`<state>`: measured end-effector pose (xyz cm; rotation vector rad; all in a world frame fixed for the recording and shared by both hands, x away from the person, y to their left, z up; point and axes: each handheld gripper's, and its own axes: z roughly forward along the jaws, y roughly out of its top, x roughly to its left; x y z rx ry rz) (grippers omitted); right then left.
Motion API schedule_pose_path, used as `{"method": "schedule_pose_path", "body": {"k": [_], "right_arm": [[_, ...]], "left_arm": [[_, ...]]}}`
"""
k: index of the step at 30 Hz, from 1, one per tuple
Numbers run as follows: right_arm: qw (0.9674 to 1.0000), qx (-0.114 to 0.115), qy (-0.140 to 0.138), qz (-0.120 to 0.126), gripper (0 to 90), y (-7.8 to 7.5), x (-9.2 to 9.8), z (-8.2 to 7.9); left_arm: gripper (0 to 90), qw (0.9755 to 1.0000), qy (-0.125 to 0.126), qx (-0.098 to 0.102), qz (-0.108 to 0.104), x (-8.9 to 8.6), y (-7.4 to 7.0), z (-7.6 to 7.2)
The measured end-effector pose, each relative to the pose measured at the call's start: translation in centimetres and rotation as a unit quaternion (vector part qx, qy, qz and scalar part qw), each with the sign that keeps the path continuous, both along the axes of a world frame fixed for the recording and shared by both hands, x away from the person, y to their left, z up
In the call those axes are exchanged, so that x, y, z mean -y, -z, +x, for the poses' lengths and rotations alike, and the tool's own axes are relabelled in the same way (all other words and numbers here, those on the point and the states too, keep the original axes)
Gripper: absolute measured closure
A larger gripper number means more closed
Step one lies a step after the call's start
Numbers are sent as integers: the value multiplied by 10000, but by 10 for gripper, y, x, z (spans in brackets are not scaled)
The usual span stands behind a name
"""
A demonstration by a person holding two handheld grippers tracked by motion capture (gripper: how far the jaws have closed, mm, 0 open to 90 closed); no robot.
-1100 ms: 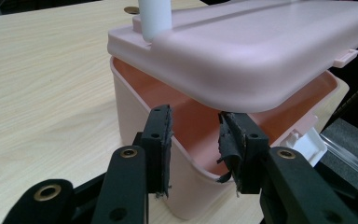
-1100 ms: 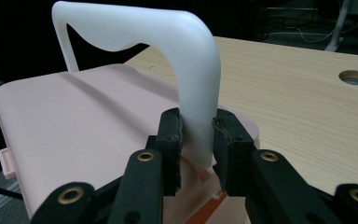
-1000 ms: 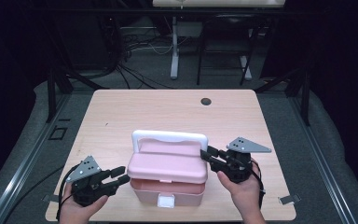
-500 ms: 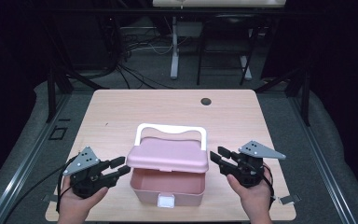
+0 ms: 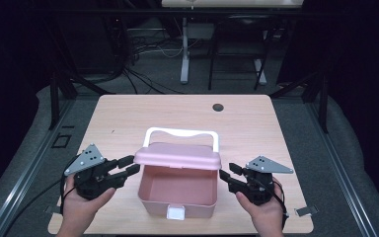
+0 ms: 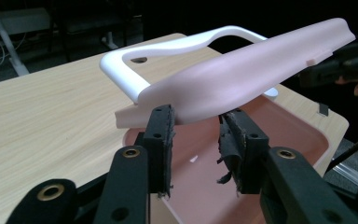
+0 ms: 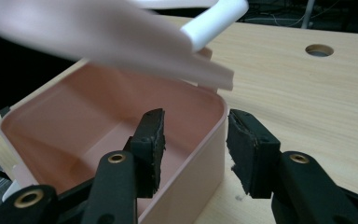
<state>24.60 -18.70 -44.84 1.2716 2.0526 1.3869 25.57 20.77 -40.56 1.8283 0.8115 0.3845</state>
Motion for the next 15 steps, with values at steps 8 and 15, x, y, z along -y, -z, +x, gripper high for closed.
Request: {"method": "schedule_pose_path", "body": {"k": [8,15], "right_arm": [[9996,-193,-79,-186,540,17,-11,5],[9990,-378,-46,-249,532,31,-14,10]], "left_arm": [[657,10000,-44,37,12,2,-4,5],[657,10000,-64,43,1,3,-7,9]]}}
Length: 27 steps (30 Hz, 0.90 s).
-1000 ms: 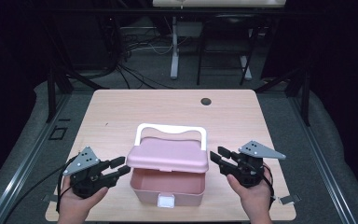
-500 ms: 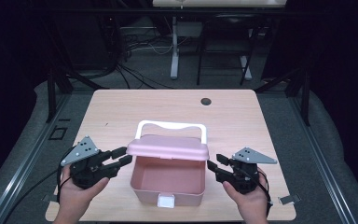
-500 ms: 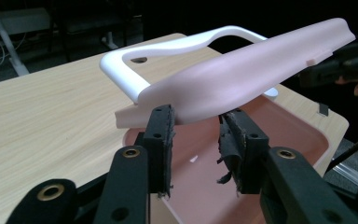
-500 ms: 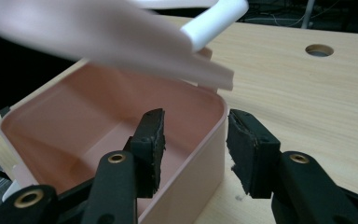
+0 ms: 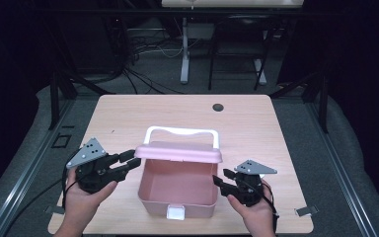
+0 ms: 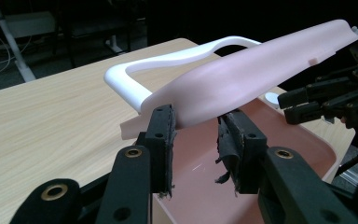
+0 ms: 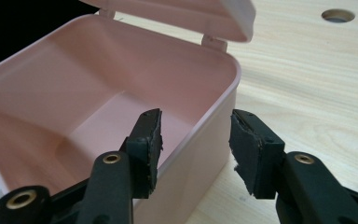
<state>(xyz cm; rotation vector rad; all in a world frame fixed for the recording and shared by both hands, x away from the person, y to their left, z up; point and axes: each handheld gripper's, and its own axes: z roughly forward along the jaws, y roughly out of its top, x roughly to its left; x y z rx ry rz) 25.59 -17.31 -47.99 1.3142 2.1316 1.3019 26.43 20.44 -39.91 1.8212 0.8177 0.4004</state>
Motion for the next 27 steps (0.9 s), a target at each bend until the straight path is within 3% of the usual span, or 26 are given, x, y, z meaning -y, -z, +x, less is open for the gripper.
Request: {"method": "schedule_pose_path", "body": {"k": [8,18,27], "right_arm": [[9997,-118,-90,-179,527,8,-8,2],[9994,-229,-156,-205,528,12,-13,2],[9994,-181,-168,-236,546,13,-12,4]], "left_arm": [[661,10000,-22,15,17,1,-3,5],[667,10000,-58,12,-44,1,-4,10],[669,10000,-70,25,-39,3,-8,13]]}}
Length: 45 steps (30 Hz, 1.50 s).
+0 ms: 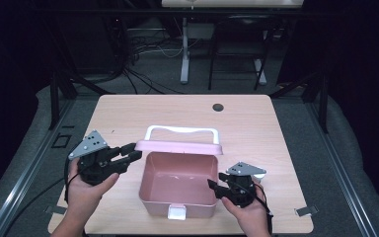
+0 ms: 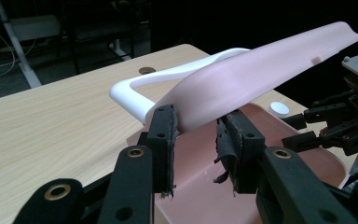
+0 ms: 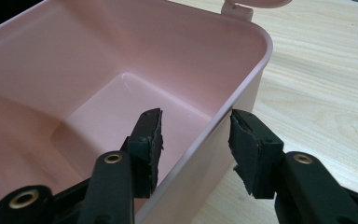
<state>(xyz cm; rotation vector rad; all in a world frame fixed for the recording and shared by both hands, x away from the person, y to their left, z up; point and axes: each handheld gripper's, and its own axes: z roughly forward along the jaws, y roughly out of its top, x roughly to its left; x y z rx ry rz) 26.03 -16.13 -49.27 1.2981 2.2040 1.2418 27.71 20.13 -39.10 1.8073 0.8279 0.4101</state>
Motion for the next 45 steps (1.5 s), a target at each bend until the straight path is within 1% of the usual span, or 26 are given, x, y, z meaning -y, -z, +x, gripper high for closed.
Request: {"method": "schedule_pose_path", "body": {"k": [6,13,19,23,24,25,28,32,35,40,45], "right_arm": [[10000,0,-15,6,555,0,1,1],[10000,18,20,79,568,1,4,2],[9999,38,48,88,568,2,3,2],[9999,21,64,91,568,2,3,2],[10000,26,59,76,569,3,2,2],[10000,22,63,35,570,3,2,2],[10000,12,68,38,571,5,2,2],[10000,4,67,49,571,5,2,2],[9999,12,74,67,571,5,2,2],[10000,6,70,66,570,5,2,2],[9999,-2,73,74,570,5,2,2]], "left_arm": [[671,10000,-31,28,-29,1,-2,3],[681,9999,-75,80,-38,3,-5,9],[689,9999,-117,69,-68,3,-4,15],[704,9998,-142,70,-89,3,-2,19],[706,9999,-151,59,-53,3,-2,20],[707,9998,-166,54,-58,3,-1,21],[710,9998,-184,66,-65,3,2,23],[712,9996,-240,124,-97,5,6,27],[714,9996,-266,108,-64,5,7,29],[729,9996,-258,87,-110,5,11,32],[745,9995,-278,76,-104,6,16,36]]}}
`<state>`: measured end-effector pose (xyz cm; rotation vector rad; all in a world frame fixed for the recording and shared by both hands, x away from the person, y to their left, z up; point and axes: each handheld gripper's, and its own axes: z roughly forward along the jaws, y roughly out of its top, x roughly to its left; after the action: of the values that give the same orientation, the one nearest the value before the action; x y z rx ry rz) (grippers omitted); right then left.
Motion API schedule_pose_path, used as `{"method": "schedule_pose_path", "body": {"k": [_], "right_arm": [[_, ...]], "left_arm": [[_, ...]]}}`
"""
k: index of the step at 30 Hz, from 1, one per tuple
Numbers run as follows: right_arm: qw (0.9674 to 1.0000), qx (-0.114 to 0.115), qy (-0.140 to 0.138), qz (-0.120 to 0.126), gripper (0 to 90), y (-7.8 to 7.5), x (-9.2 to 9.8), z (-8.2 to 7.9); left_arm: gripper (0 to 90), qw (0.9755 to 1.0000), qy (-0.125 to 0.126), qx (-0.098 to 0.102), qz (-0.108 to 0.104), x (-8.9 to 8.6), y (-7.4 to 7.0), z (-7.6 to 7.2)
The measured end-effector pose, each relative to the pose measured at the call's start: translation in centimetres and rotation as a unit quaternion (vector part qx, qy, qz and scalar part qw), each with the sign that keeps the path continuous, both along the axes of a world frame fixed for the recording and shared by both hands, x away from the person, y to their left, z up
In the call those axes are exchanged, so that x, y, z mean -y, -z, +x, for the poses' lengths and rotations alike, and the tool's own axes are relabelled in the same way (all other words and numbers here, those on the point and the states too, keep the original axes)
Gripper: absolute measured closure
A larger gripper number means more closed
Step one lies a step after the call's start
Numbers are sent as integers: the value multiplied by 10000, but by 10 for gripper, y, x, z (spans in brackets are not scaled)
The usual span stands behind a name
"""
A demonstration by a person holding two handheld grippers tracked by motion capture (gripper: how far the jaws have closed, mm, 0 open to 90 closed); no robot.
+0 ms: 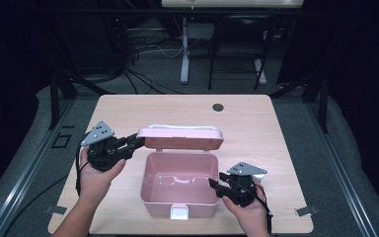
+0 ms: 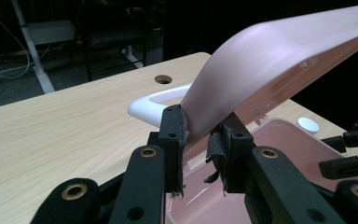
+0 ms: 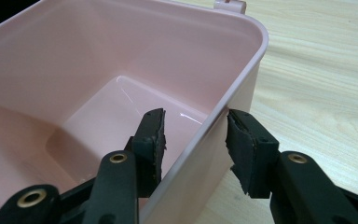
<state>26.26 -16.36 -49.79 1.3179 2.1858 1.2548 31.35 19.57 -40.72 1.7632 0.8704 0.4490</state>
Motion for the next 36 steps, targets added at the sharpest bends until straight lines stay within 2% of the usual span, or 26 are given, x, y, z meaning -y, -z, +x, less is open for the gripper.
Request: {"method": "schedule_pose_path", "body": {"k": [8,22,36], "right_arm": [[10000,0,-3,2,570,0,0,0],[10000,9,18,28,570,1,0,0],[10000,22,1,28,569,1,0,0]], "left_arm": [[756,10000,-57,-27,-37,1,6,6],[768,9999,-150,-42,76,5,13,16],[798,9996,-244,-161,3,5,27,26]]}}
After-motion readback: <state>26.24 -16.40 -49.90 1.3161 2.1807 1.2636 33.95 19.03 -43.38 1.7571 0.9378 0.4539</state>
